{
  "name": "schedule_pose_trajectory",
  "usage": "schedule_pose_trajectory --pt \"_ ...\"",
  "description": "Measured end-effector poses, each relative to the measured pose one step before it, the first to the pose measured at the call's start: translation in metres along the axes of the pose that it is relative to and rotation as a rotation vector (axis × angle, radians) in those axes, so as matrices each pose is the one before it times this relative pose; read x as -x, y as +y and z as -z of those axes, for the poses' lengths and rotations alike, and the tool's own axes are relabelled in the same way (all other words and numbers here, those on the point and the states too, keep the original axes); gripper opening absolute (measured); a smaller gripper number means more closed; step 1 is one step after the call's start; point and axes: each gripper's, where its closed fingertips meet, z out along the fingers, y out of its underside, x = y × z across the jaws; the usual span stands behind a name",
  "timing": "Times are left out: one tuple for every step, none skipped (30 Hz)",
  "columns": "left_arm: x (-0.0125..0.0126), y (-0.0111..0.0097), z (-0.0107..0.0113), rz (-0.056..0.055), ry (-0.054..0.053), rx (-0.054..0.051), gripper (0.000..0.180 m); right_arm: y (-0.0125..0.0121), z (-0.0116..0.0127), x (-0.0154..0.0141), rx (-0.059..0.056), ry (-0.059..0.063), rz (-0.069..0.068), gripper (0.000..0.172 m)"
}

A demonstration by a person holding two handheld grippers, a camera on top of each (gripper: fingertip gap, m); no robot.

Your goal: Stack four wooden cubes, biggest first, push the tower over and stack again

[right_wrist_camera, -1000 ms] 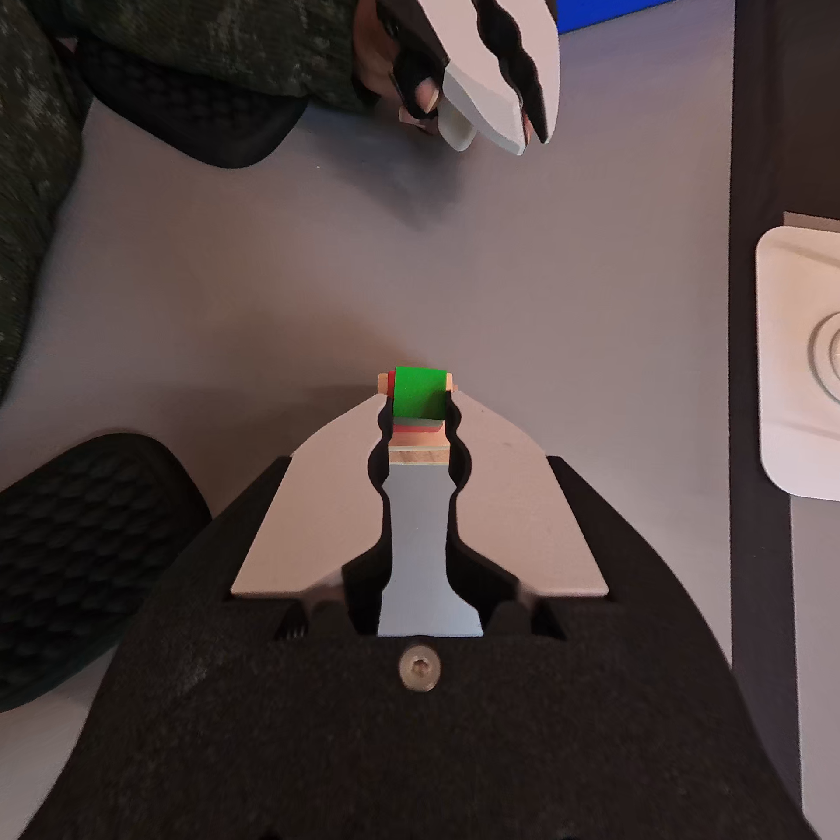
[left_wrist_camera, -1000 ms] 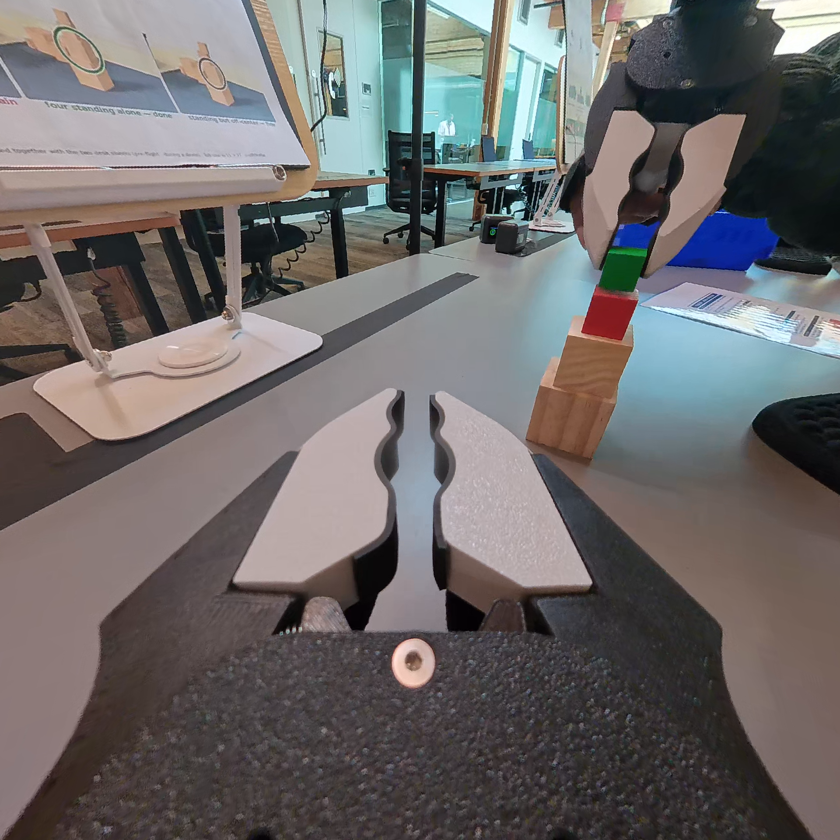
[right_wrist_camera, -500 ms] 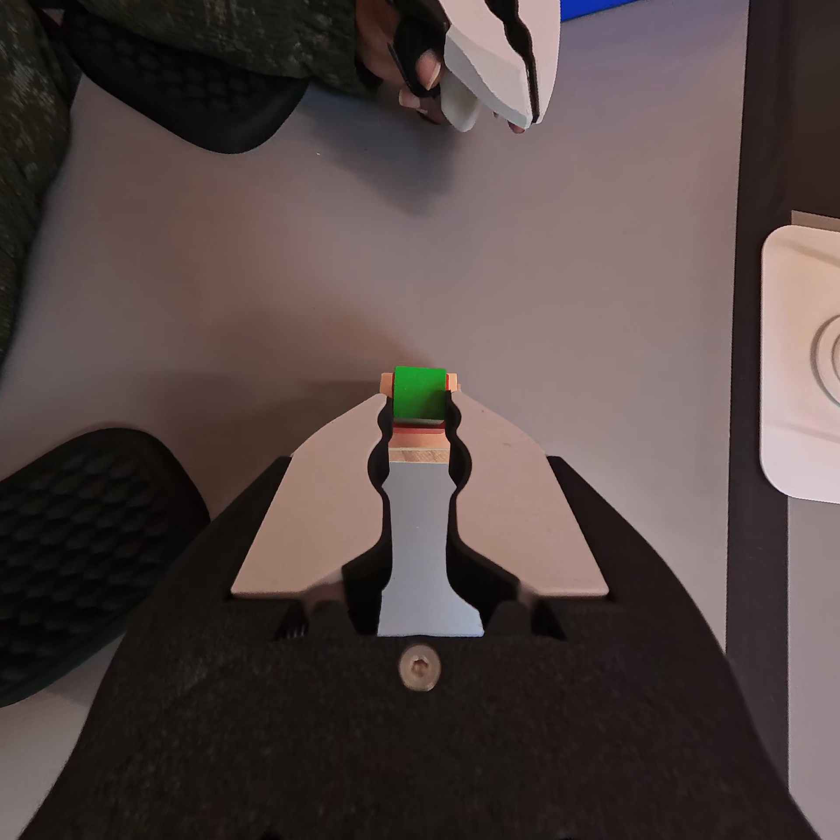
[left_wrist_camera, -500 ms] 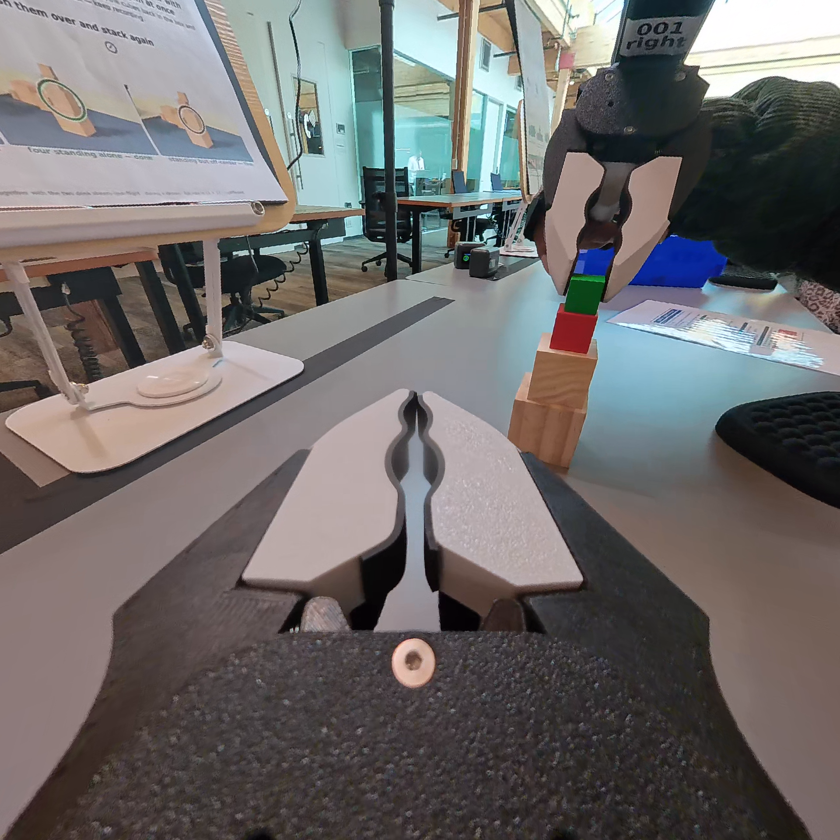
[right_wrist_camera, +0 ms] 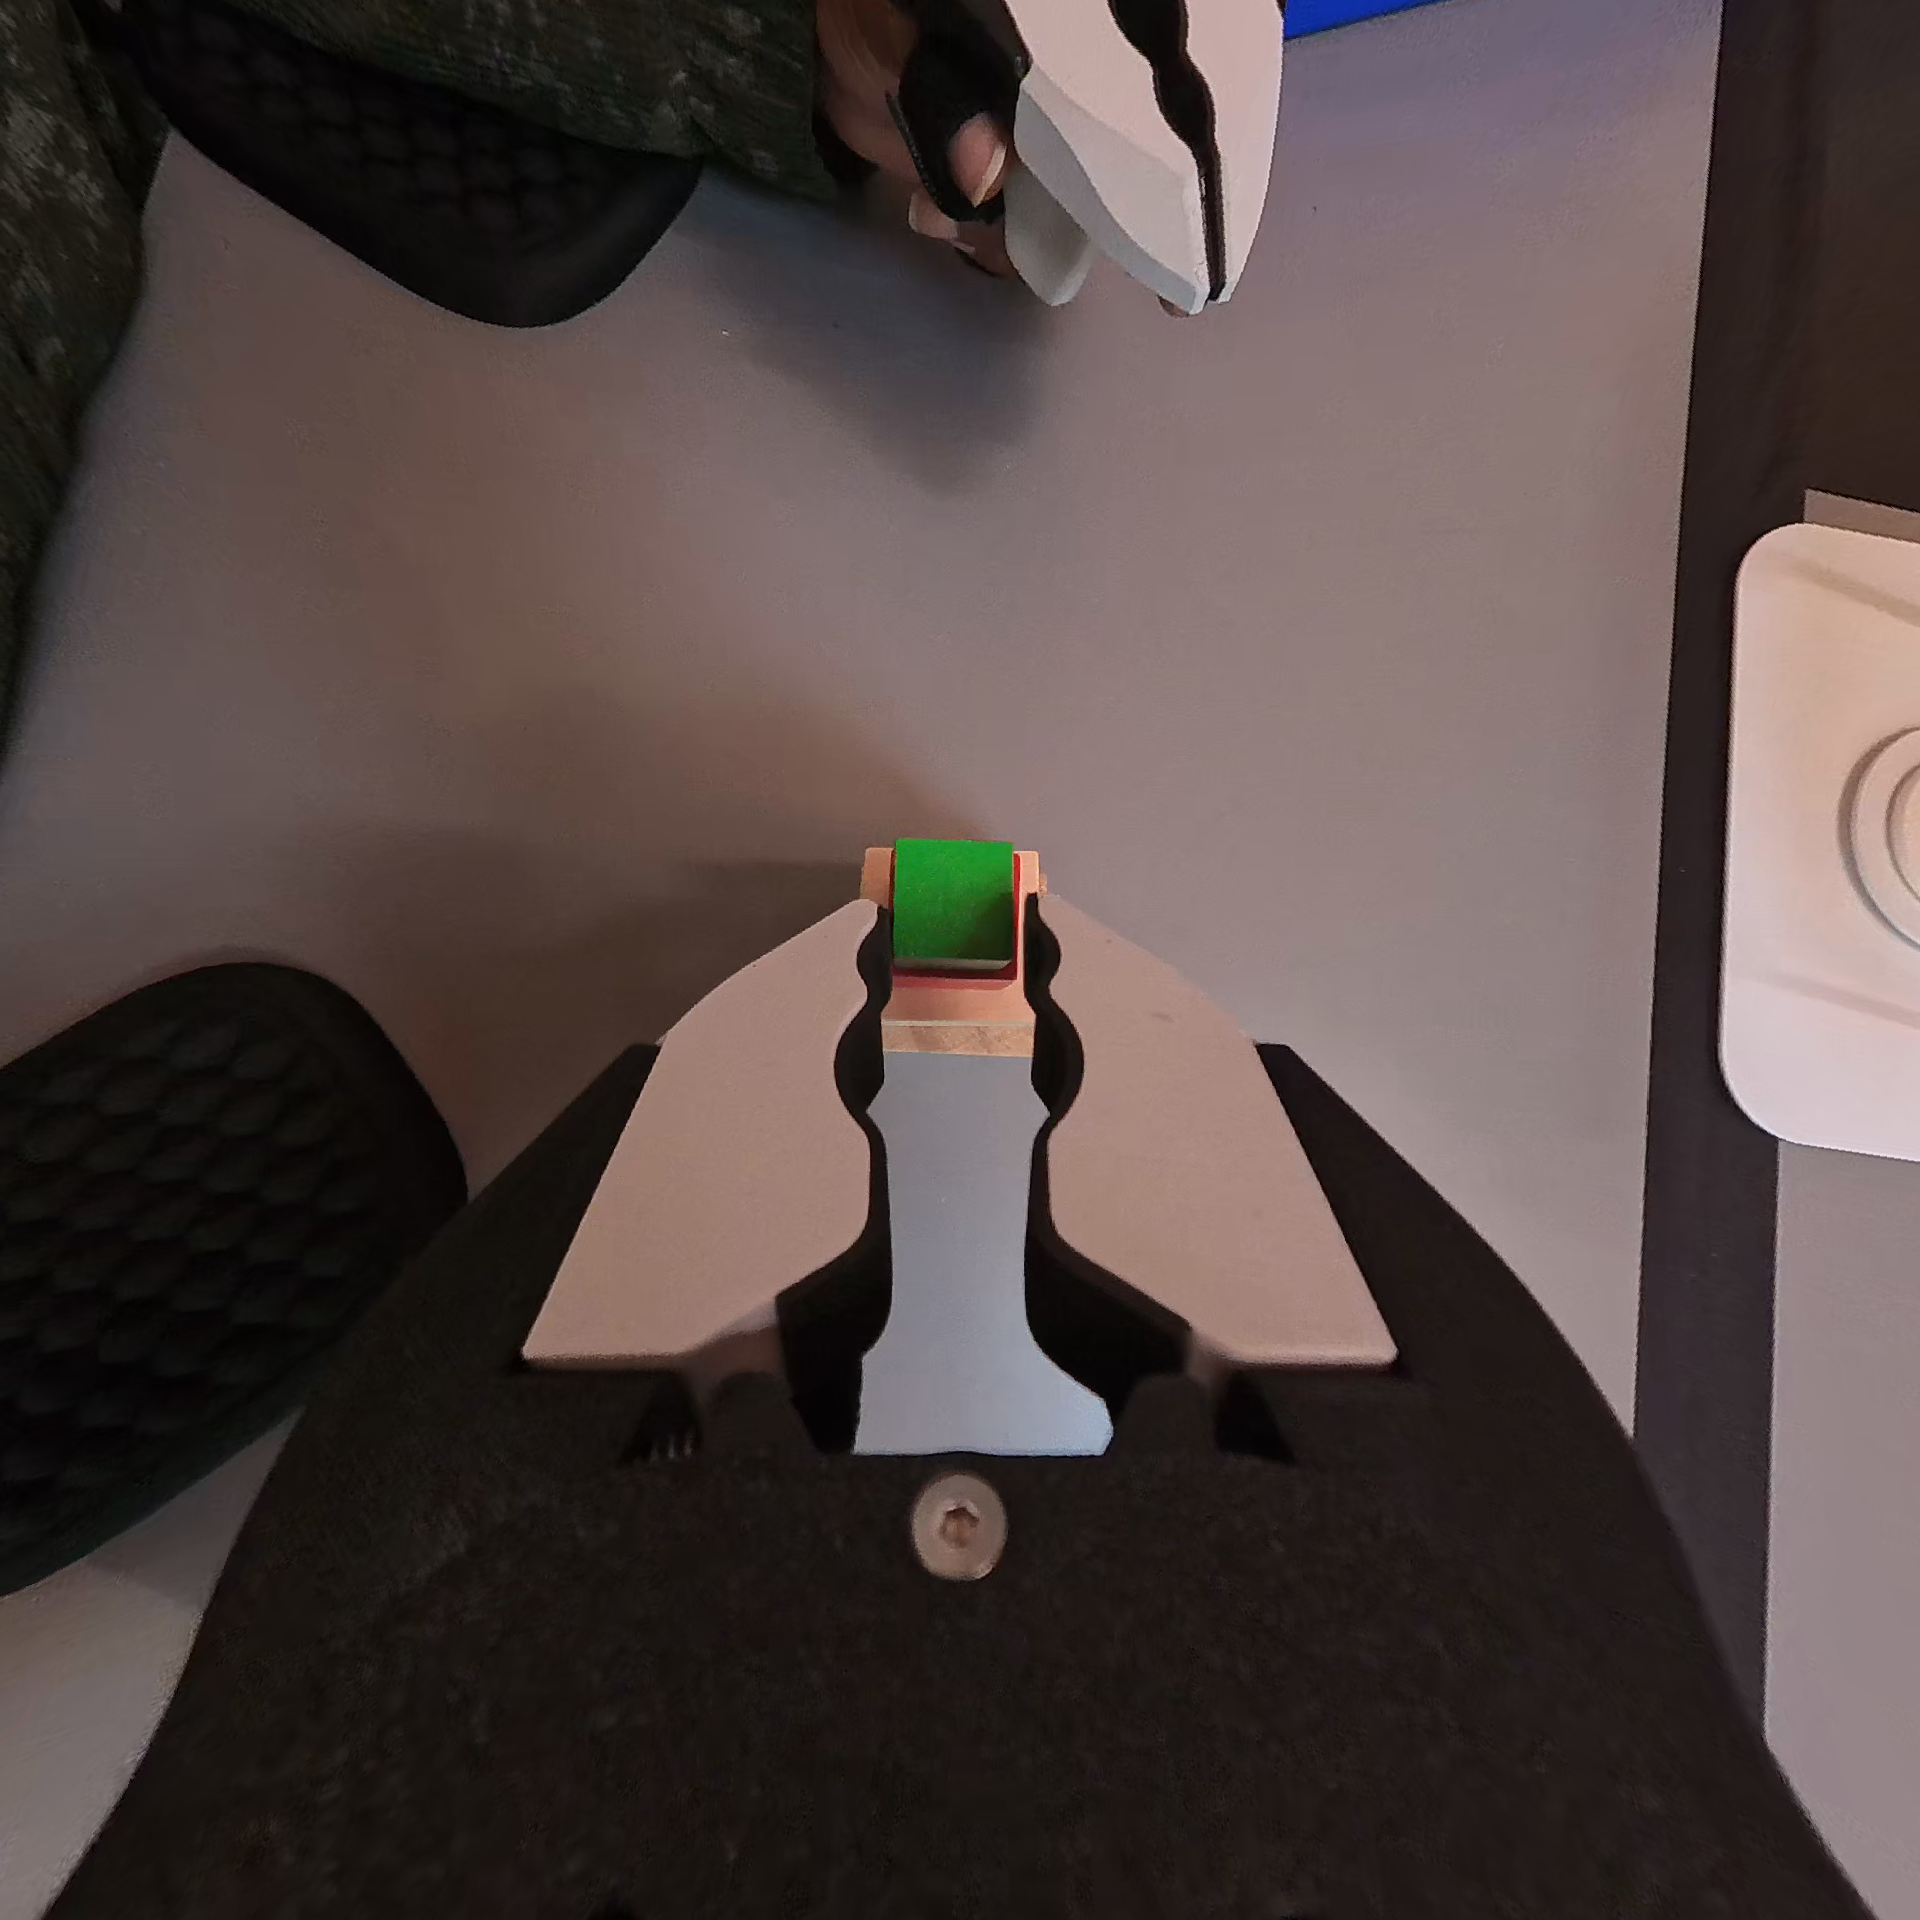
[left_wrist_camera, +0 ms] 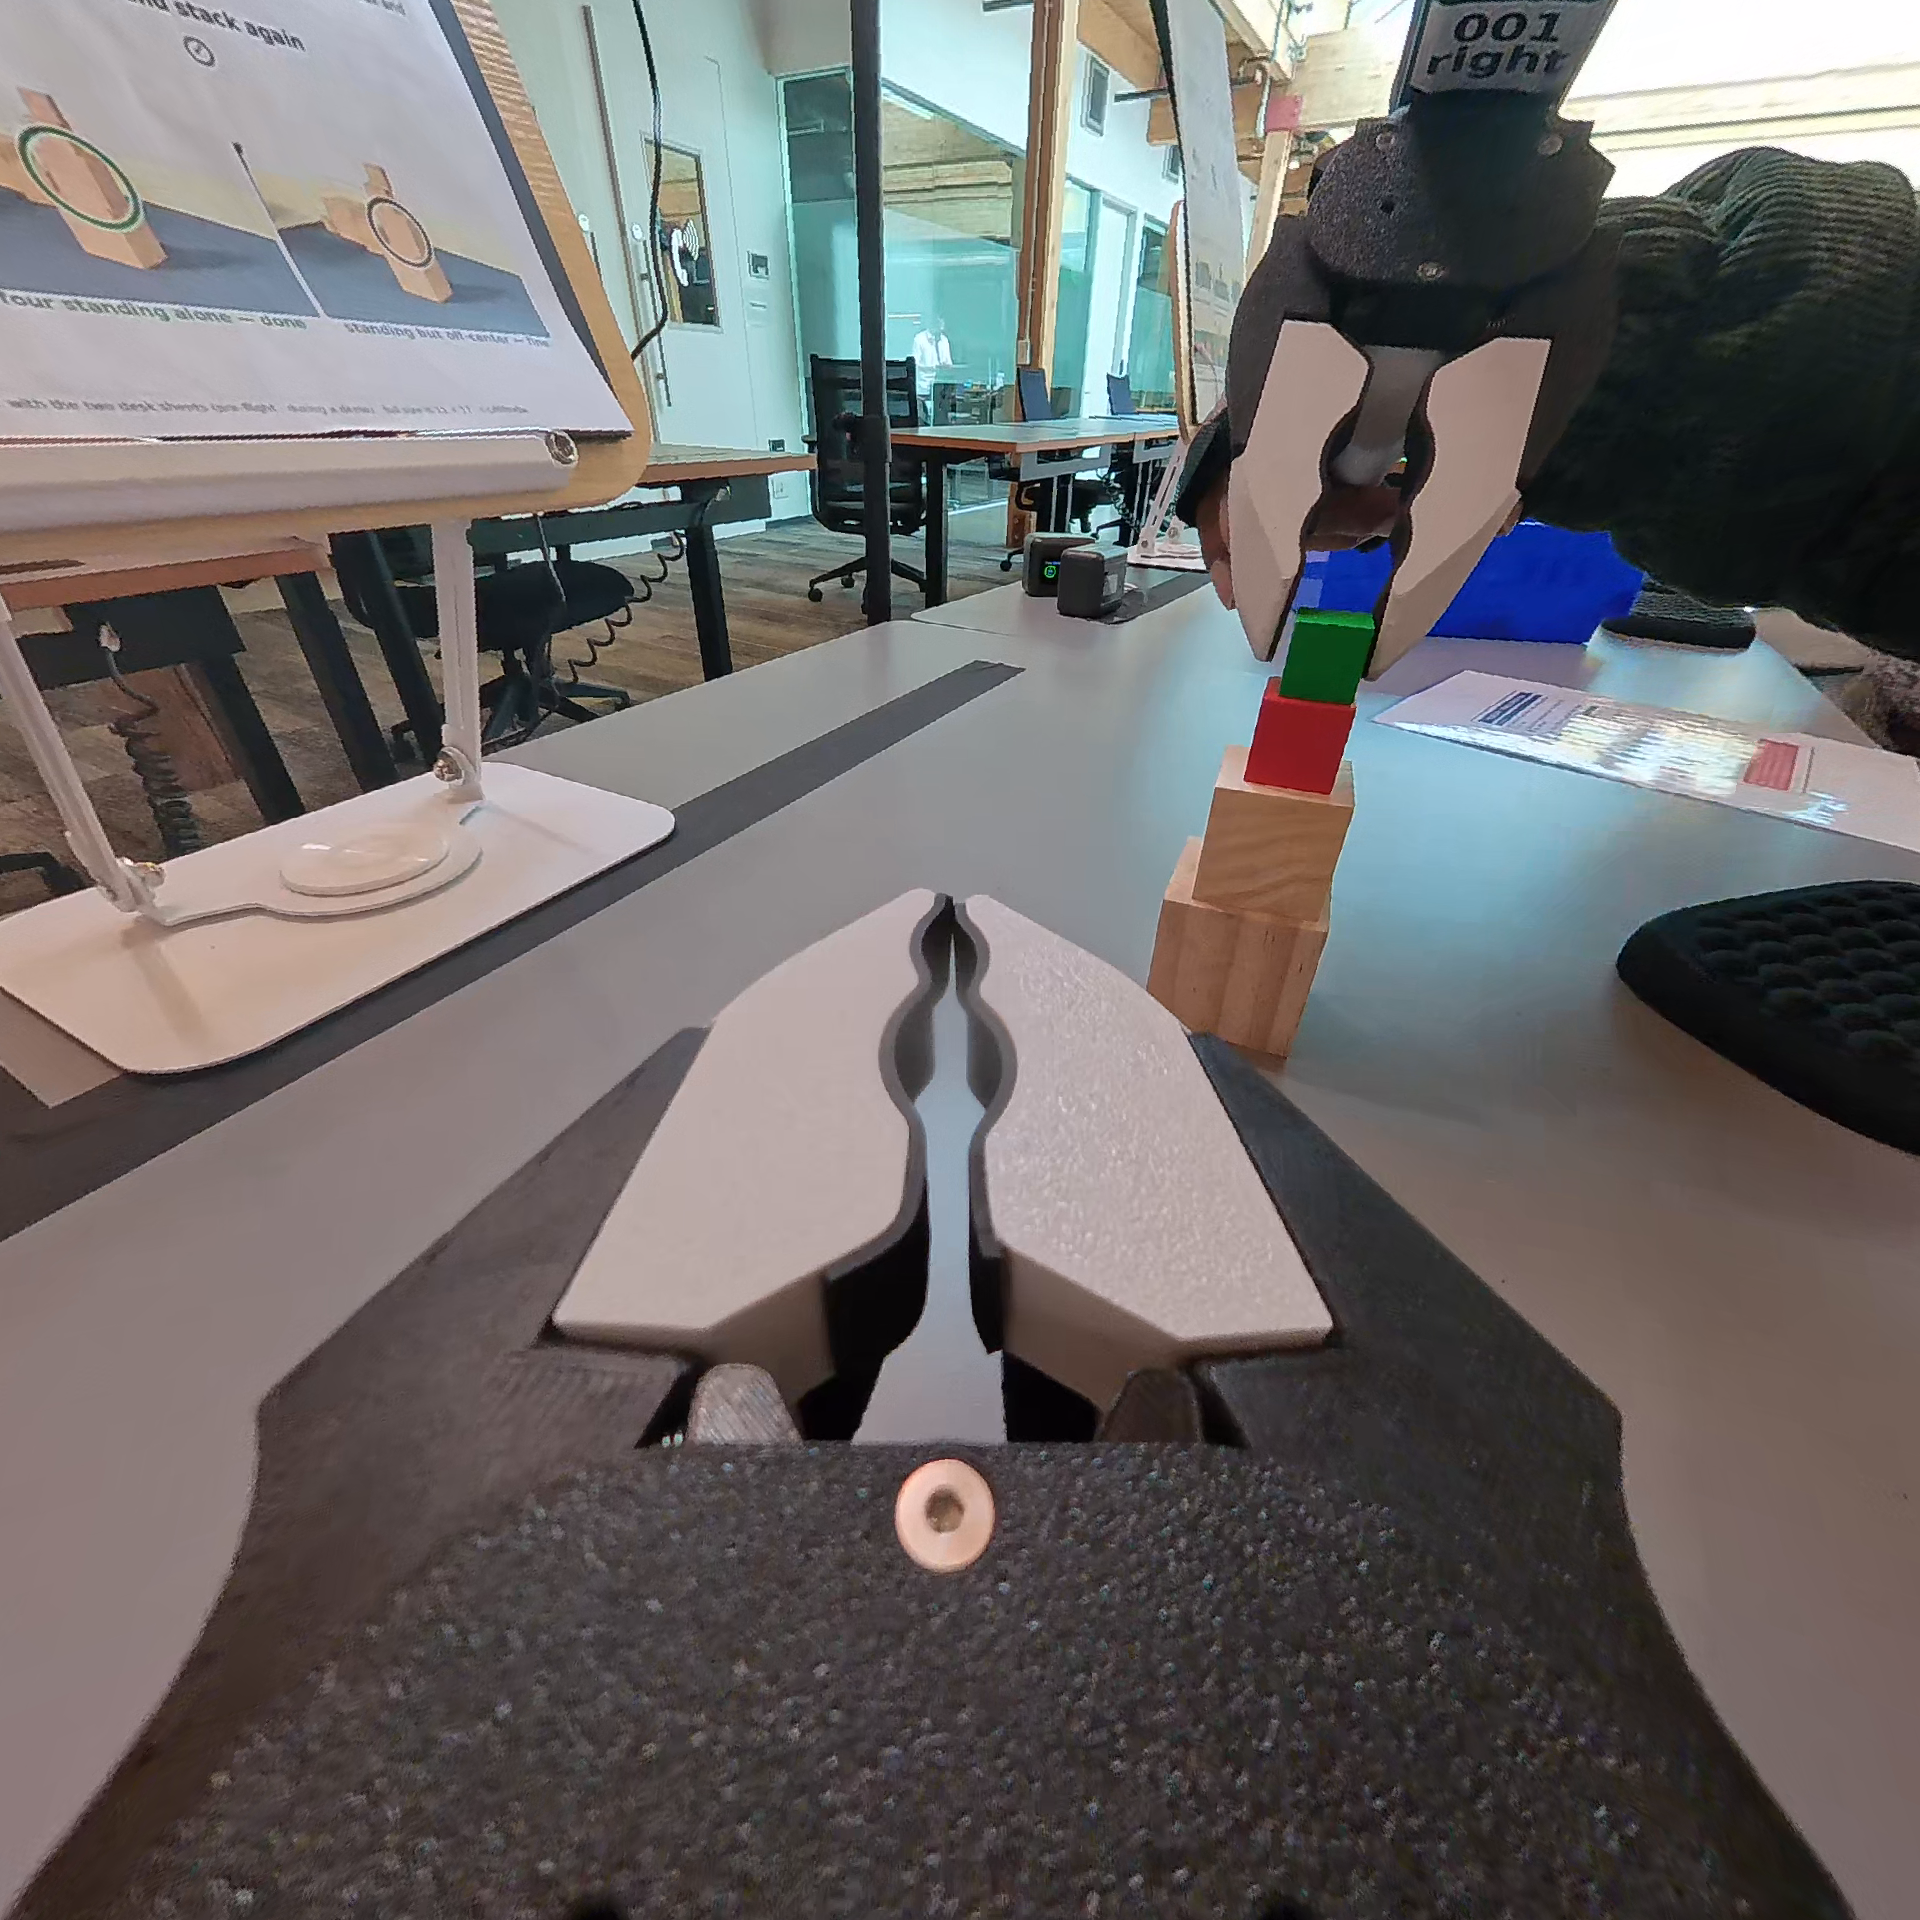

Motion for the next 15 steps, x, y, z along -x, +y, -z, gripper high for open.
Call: schedule_pose_trajectory --pt "0.00004 0.00037 -0.00011 0.0003 0.0003 0.0014 0.000 0.00008 -0.00011 -0.00027 0.0017 0.0016 0.0026 0.025" --pt "0.00008 0.00020 -0.00007 0.0004 0.0004 0.0008 0.000 -0.00014 0.00013 -0.00052 0.0005 0.0030 0.0012 0.026" --pt "-0.00002 -0.00001 -0.00021 0.0005 0.0006 0.0000 0.000 -0.00050 0.00029 -0.00050 -0.0018 0.0025 -0.0007 0.027" --pt "-0.00011 -0.00039 -0.00010 0.0002 0.0007 -0.0015 0.000 -0.00075 0.00053 -0.00041 -0.0034 0.0023 -0.0010 0.028" --pt "0.00008 -0.00027 -0.00009 -0.0005 -0.0004 -0.0013 0.000 -0.00085 0.00088 -0.00069 -0.0038 0.0057 0.0004 0.029" --pt "0.00008 -0.00009 -0.00007 -0.0009 -0.0012 -0.0007 0.000 -0.00123 0.00122 -0.00077 -0.0067 0.0079 0.0001 0.031" --pt "0.00042 -0.00007 0.00010 -0.0008 -0.0029 -0.0006 0.000 -0.00246 0.00191 -0.00071 -0.0136 0.0089 -0.0032 0.032" --pt "0.00060 -0.00027 0.00032 -0.0009 -0.0040 -0.0006 0.000 -0.00373 0.00271 -0.00099 -0.0227 0.0125 -0.0064 0.032" --pt "0.00057 -0.00052 0.00048 0.0000 -0.0033 -0.0026 0.000 -0.00494 0.00345 -0.00147 -0.0317 0.0209 -0.0086 0.033" --pt "0.00064 -0.00081 0.00051 0.0007 -0.0038 -0.0033 0.000 -0.00557 0.00412 -0.00269 -0.0378 0.0318 -0.0117 0.033" --pt "0.00106 -0.00089 0.00065 -0.0011 -0.0072 -0.0031 0.000 -0.00538 0.00478 -0.00397 -0.0386 0.0418 -0.0167 0.033" --pt "0.00179 -0.00079 0.00051 -0.0021 -0.0115 -0.0023 0.000 -0.00453 0.00539 -0.00460 -0.0372 0.0480 -0.0216 0.032" --pt "0.00191 -0.00057 0.00041 -0.0019 -0.0123 0.0002 0.000 -0.00386 0.00564 -0.00451 -0.0379 0.0490 -0.0243 0.030" --pt "0.00125 -0.00076 0.00037 -0.0012 -0.0076 -0.0021 0.000 -0.00268 0.00575 -0.00441 -0.0350 0.0528 -0.0256 0.027" --pt "0.00127 -0.00115 0.00036 -0.0003 -0.0083 -0.0043 0.000 -0.00064 0.00550 -0.00470 -0.0260 0.0582 -0.0244 0.023"
